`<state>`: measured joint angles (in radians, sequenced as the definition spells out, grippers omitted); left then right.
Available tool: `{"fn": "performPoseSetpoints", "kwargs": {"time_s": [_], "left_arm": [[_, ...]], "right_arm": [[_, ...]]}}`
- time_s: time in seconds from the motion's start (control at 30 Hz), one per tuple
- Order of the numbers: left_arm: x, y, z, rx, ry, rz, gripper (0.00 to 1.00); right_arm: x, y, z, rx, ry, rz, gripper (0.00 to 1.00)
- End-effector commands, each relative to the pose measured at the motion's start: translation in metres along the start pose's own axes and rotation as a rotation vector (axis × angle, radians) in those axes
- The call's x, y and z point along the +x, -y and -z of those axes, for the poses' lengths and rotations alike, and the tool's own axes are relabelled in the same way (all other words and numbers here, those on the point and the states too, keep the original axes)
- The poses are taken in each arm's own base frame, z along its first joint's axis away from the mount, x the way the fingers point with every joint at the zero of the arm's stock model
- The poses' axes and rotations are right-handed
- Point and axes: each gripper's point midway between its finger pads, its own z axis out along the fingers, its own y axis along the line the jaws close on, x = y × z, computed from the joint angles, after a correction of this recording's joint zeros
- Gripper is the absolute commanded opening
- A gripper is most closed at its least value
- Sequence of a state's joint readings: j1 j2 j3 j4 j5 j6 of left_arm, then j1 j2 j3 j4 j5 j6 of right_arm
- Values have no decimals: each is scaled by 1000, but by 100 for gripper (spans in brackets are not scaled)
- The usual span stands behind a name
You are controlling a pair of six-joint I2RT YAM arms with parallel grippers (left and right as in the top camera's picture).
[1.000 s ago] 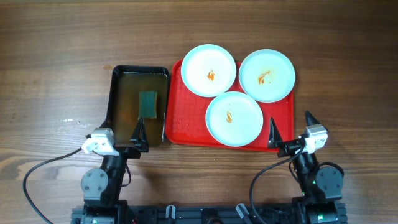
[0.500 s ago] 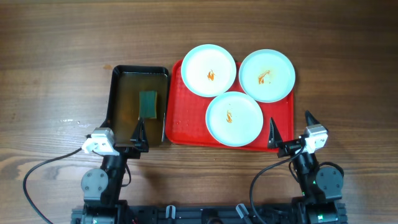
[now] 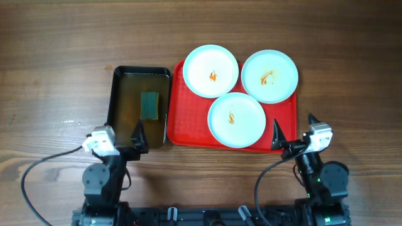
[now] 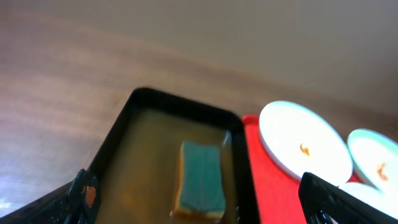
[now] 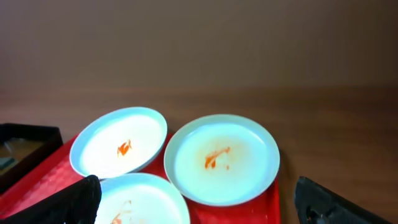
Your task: Clean dirty plates on tray and stack at the side
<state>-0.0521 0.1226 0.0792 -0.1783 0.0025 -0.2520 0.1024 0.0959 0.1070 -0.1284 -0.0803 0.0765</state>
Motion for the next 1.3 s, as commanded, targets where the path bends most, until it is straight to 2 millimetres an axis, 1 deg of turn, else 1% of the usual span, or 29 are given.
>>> {"fn": "performPoseSetpoints", "kwargs": {"time_s": [0.0,0.1,0.17,0.37,0.4,0.47,0.53,0.6,0.63,0.7,0.8,0.9,0.97,1.0,1.1,1.17,1.27], "left_arm": [[-27,2,0,-45,-27,-12,100],[-34,5,-6,-68,-98,-13,100],[-42,7,-13,-92,-172,-14,100],[-54,11,-28,-170,-415,-17,100],[-54,11,-28,-187,-469,-17,100],[-55,11,-29,-213,-550,-17,100],[-53,11,-33,-229,-603,-18,100],[-44,8,-37,-240,-639,-17,100],[-38,10,-37,-229,-666,-5,100],[-24,19,-37,-175,-731,25,100],[-29,23,-48,-150,-701,28,100],[-42,27,-67,-128,-622,23,100],[-44,27,-81,-119,-597,22,99],[-39,26,-90,-121,-605,22,96],[-18,20,-104,-130,-661,3,94],[5,18,-114,-130,-727,-22,92],[33,22,-124,-103,-799,-85,88]], "right_arm": [[-24,1,0,20,-38,-34,99],[-30,0,-6,27,-123,-41,99],[-36,0,-12,35,-210,-53,99],[-53,-10,-27,1,-475,-85,100],[-58,-13,-29,-5,-545,-103,100],[-61,-14,-28,20,-630,-170,99],[-58,-12,-27,40,-722,-169,99],[-55,-13,-39,55,-729,-238,100],[-51,-15,-41,54,-746,-273,99],[-39,-20,-41,4,-806,-228,99],[-36,-30,-43,-77,-820,-190,100],[-33,-29,-47,-75,-827,-191,100],[-30,-29,-48,-72,-840,-195,99],[-27,-28,-49,-71,-850,-197,99],[-23,-28,-51,-68,-867,-200,99],[-19,-27,-52,-66,-879,-202,99],[-16,-27,-54,-64,-889,-204,100]]}}
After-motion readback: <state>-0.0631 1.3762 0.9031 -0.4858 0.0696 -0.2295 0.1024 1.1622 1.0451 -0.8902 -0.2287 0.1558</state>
